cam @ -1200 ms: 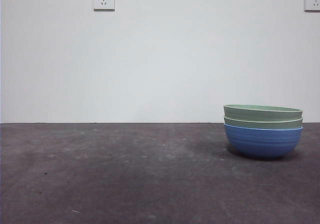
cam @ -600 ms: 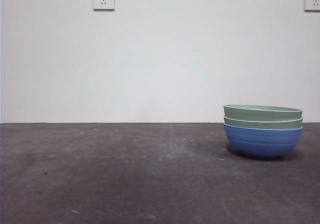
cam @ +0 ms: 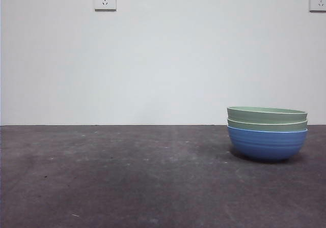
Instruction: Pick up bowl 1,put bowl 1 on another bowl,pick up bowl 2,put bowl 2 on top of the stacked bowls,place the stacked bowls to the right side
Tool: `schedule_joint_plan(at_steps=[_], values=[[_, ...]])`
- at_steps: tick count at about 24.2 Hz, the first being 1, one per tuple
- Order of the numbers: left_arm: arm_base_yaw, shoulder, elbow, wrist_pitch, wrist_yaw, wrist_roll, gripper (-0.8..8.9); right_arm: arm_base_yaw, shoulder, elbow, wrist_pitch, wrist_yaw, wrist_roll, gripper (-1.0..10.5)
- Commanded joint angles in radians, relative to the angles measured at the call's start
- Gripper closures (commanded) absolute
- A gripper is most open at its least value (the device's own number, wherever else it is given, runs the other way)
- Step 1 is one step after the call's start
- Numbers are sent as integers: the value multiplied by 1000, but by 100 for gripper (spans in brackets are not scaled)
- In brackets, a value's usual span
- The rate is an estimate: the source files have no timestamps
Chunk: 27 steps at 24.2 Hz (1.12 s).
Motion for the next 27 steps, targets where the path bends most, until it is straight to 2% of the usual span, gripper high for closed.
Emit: schedule_joint_plan(at_steps=[1,5,8,14,17,27], values=[[3,-3,-14,2,-1,-8,817,-40,-110,-135,142,-24,12,945],[3,-3,-14,2,-1,-8,817,-95,-329,-473,467,-23,14,945],[3,-3,-14,2,-1,-8,817,-102,-470,-700,627,-16,31,945],[3,-3,-14,2,-1,-8,817,-102,-605,-898,667,132,85,945],[3,-3,-14,2,0,-8,817,-101,-659,-969,669,154,96,945],[3,-3,-14,2,-1,-8,817,-101,-761,-1089,654,153,120,945]])
